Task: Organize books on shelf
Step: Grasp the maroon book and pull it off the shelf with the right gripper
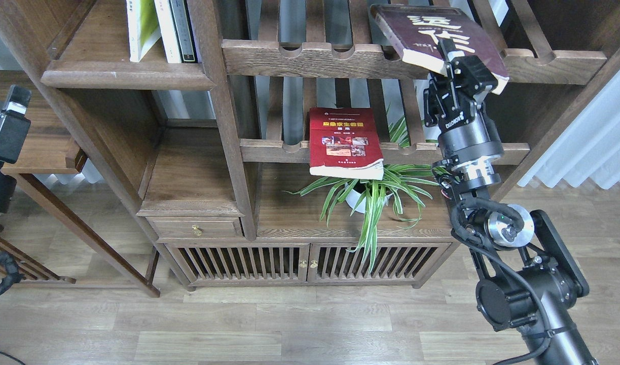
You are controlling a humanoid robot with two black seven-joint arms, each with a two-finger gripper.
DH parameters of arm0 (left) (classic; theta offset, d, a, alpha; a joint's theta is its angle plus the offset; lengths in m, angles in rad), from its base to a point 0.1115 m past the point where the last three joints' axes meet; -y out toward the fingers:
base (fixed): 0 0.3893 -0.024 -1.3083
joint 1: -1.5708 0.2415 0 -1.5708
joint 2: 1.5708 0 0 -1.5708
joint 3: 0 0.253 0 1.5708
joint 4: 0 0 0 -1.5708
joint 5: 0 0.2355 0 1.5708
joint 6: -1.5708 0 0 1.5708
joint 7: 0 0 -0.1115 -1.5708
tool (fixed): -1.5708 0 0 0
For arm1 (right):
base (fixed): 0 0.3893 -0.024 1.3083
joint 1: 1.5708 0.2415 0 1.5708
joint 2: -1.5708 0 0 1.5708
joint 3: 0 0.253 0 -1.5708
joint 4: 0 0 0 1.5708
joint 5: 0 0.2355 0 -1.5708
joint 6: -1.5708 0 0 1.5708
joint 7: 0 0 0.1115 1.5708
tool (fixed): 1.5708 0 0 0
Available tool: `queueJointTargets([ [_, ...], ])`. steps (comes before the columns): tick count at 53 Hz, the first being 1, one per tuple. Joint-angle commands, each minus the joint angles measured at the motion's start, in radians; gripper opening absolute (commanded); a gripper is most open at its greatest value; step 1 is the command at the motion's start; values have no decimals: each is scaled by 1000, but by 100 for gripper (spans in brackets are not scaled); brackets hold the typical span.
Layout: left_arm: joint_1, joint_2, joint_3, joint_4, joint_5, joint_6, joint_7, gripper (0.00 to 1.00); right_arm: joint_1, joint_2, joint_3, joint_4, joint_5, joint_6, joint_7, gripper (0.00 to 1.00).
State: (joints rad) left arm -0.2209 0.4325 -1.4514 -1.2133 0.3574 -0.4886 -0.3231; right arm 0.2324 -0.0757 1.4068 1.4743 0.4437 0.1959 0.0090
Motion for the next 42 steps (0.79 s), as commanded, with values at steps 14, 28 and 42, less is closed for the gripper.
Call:
queueJointTargets([
  [14,3,0,-1,8,0,0,-4,100,-202,16,-5,107,75,278,-6,5],
  [28,32,-32,0,9,-1,0,-11,100,-462,-25,-8,144,132,293,-11,5],
  [42,37,-47,2,9,-1,0,-10,100,-620,-95,-2,141,225,293,-11,5],
])
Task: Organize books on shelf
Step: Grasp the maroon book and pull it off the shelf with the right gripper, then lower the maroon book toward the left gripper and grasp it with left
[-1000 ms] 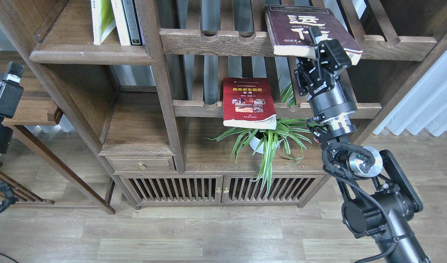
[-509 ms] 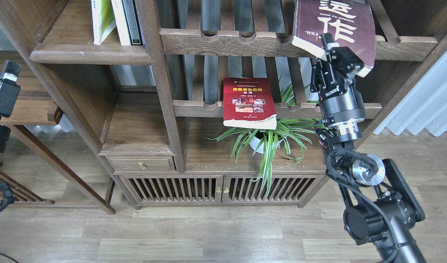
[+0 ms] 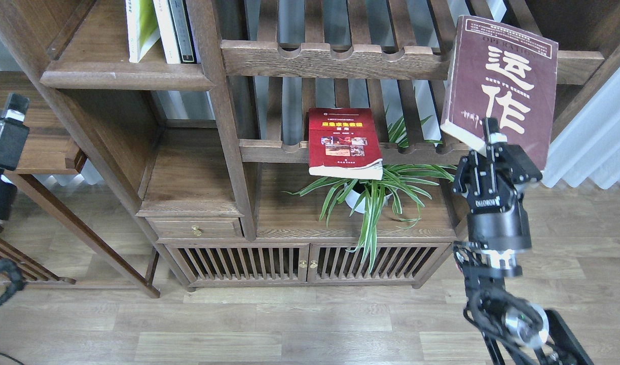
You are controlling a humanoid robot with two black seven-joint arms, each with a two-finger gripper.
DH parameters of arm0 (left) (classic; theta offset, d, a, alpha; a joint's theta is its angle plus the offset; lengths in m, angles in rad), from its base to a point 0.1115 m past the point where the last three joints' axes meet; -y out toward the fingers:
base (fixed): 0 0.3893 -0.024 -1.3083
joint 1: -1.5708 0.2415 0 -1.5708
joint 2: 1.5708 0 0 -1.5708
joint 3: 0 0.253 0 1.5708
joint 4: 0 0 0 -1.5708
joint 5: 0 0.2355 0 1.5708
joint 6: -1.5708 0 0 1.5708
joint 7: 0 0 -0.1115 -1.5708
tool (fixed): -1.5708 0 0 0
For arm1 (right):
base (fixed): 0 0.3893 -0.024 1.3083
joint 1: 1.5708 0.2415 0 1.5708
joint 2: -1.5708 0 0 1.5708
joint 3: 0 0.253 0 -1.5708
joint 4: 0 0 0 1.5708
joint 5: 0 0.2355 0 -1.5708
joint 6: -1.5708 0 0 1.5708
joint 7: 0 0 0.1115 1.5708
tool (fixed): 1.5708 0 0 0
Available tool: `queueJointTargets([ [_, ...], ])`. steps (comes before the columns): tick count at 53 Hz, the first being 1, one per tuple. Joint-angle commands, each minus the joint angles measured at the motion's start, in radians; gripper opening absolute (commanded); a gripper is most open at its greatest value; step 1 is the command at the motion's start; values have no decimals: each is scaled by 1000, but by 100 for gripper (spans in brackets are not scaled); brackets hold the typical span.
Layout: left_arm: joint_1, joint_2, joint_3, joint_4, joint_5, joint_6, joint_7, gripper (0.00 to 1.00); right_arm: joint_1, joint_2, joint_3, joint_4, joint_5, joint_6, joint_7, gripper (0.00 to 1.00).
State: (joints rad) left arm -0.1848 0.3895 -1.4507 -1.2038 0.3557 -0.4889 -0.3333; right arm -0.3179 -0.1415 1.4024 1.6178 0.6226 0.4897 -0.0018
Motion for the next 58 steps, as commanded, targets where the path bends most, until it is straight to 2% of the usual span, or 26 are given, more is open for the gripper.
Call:
queueJointTargets([
  [1,1,-6,3,0,0,0,0,100,-82,-33,1,-4,52,-1,0,5],
  [16,2,-27,23,6,2,0,8,100,-194,-92,-11,-58,94,-1,-1,6],
  [20,5,-75,18,29,-7,0,5,100,-225,-112,-39,-67,104,-1,-1,6],
  [31,56,-144,35,59,-69,0,10,100,-208,-128,-52,-156,109,-1,-6,6],
  [37,87,-167,65,72,-72,0,10,100,-202,-138,-63,-190,109,-1,-27,6],
  [45,151,-198,180,99,-182,0,8,100,-146,-162,-218,-255,108,-1,-61,6],
  [49,151,-199,246,86,-292,0,11,100,-93,-153,-273,-292,109,-1,-84,7],
  [55,146,-181,342,78,-434,0,16,100,-17,-147,-350,-331,108,-1,-93,7],
  [58,148,-167,375,75,-483,0,43,100,14,-142,-391,-340,101,-1,-96,7],
])
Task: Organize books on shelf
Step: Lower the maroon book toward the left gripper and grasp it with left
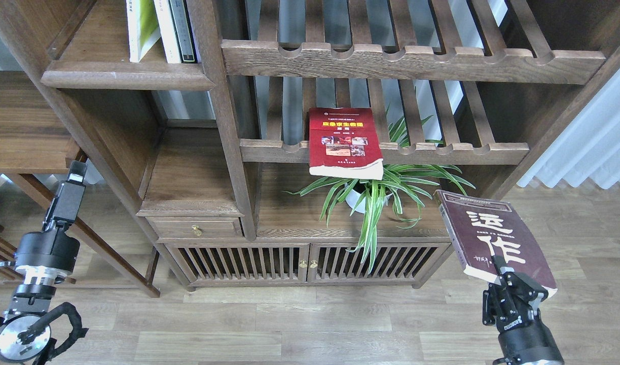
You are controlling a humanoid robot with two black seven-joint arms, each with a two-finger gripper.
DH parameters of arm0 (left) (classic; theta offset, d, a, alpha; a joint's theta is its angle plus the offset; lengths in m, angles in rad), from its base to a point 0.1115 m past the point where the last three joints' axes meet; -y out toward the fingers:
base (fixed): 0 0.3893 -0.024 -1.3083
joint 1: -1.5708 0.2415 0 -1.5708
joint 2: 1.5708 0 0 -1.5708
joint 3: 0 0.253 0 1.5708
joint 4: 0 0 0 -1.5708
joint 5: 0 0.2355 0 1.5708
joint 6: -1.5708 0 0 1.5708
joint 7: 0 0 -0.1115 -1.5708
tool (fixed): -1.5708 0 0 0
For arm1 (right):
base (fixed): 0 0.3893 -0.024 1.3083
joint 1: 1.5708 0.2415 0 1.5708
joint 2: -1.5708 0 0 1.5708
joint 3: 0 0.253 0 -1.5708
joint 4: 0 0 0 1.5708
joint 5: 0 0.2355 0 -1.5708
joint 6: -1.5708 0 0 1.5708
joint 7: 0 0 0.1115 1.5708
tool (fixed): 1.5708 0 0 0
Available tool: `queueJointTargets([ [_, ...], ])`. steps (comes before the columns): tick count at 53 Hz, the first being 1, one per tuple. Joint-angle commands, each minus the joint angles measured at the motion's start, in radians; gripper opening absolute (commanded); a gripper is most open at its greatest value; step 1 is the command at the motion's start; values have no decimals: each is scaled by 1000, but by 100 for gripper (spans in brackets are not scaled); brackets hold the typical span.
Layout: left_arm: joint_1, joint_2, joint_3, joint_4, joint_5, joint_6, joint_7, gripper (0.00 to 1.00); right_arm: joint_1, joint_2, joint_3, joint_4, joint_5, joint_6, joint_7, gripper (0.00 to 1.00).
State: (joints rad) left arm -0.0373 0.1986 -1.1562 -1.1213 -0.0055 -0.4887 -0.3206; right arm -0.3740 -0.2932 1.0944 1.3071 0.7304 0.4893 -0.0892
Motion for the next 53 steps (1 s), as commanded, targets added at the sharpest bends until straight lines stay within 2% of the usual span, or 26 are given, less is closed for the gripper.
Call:
queueJointTargets([
  [1,2,28,91,-8,-139,0,46,100,82,9,-97,-31,-5,-1,-10,7],
  [5,11,36,136,-8,-188,0,92,100,104,11,-131,-45,-5,-1,-20,7],
  [9,13,41,194,-9,-235,0,109,100,116,17,-160,-63,-3,-1,-41,8],
  [36,23,-28,380,-48,-295,0,115,100,170,161,-382,-91,0,-1,-161,10],
  [53,48,-34,398,-68,-292,0,127,97,190,209,-418,-89,-6,-1,-181,10],
])
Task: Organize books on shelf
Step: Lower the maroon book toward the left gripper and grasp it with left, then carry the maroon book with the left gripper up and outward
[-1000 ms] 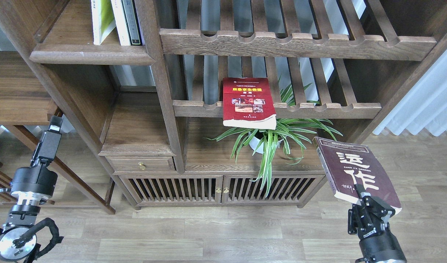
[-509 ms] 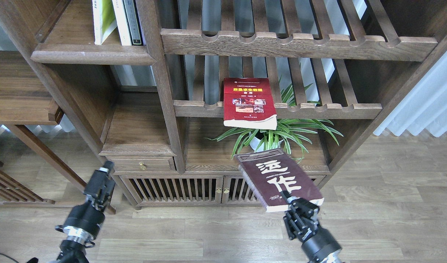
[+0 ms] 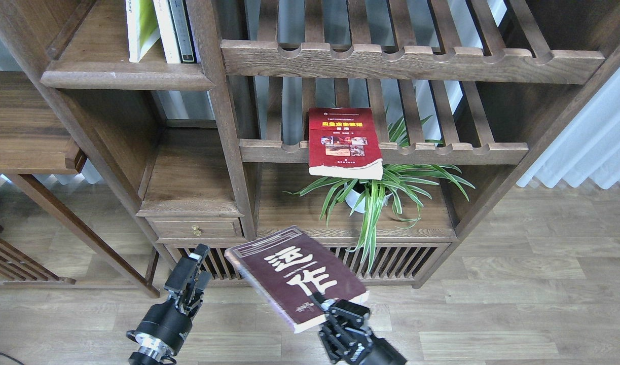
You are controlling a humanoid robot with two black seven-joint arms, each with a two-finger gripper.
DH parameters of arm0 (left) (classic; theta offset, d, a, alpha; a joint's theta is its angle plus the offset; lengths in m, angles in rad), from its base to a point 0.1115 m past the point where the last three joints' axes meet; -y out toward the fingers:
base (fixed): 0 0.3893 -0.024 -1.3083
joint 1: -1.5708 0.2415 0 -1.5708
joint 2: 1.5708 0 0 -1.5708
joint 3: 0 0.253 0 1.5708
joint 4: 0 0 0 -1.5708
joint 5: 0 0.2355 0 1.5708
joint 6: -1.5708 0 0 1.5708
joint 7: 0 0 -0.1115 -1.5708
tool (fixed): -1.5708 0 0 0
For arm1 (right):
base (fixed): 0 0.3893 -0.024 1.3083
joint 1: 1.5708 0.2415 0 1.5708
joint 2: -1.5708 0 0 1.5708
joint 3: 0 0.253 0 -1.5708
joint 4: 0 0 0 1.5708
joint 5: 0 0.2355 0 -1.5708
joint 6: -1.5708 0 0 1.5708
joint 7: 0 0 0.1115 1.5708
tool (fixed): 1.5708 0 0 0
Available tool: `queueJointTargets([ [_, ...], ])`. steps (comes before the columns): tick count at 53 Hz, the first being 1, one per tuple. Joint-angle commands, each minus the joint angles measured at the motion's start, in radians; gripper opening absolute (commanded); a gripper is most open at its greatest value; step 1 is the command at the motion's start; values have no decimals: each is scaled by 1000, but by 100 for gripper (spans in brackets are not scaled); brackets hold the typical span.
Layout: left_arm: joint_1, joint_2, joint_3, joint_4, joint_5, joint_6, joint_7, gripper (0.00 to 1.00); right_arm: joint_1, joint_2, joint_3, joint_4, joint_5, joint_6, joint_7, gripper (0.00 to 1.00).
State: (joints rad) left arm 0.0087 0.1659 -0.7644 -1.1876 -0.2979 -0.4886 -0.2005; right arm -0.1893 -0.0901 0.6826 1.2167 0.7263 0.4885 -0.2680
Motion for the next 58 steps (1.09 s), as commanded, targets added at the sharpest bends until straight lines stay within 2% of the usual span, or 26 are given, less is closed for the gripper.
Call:
queueJointTargets([
  [1,2,-5,7,-1,0,0,7,96,4,6,-6,1,-2,0,-2,10],
  [14,-10,-77,7,11,-3,0,7,90,-13,6,-41,1,-8,0,-23,10],
  [21,-12,-108,13,22,-4,0,10,80,-16,4,-46,0,-10,0,-25,11],
  [24,-12,-115,22,31,-6,0,12,69,-22,4,-47,0,-11,0,-28,10],
  [28,-12,-123,36,65,-7,0,18,43,-22,3,-48,0,-11,0,-34,11],
  [33,-12,-126,48,85,-7,0,19,23,-22,1,-48,1,-13,0,-34,11],
  [35,-12,-125,51,89,-7,0,19,8,-22,3,-48,0,-14,0,-34,11],
  [36,-10,-125,51,91,-7,0,19,6,-24,3,-48,0,-16,0,-34,11],
  [45,-6,-121,53,92,-6,0,56,6,-27,4,-46,1,-19,0,-34,12],
  [58,-1,-109,53,91,-6,0,59,6,-35,-2,-43,1,-33,0,-34,14],
])
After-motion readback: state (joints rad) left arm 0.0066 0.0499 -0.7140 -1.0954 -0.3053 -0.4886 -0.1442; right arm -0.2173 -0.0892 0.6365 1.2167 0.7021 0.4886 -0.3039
